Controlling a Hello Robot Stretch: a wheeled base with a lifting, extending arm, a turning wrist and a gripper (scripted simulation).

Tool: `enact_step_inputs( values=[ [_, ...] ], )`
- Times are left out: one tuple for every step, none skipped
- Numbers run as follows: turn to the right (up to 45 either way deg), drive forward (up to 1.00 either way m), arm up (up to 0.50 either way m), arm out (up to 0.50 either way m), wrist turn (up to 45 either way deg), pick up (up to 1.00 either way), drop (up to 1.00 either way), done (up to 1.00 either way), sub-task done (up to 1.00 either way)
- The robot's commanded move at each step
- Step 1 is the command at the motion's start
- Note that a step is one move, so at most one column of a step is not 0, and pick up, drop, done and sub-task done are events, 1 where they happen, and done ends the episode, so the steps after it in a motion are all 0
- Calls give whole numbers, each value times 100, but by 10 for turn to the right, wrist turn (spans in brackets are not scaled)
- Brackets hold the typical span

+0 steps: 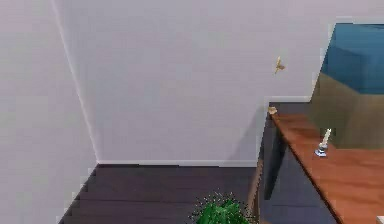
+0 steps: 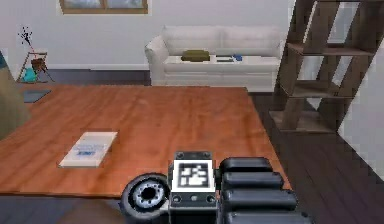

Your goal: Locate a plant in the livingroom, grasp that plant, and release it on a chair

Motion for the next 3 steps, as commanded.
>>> enact_step_inputs(
  values=[
    [-330, 0, 0, 0, 0, 0, 0, 0, 0],
    [0, 0, 0, 28, 0, 0, 0, 0, 0],
    [0, 0, 0, 0, 450, 0, 0, 0, 0]
  ],
)
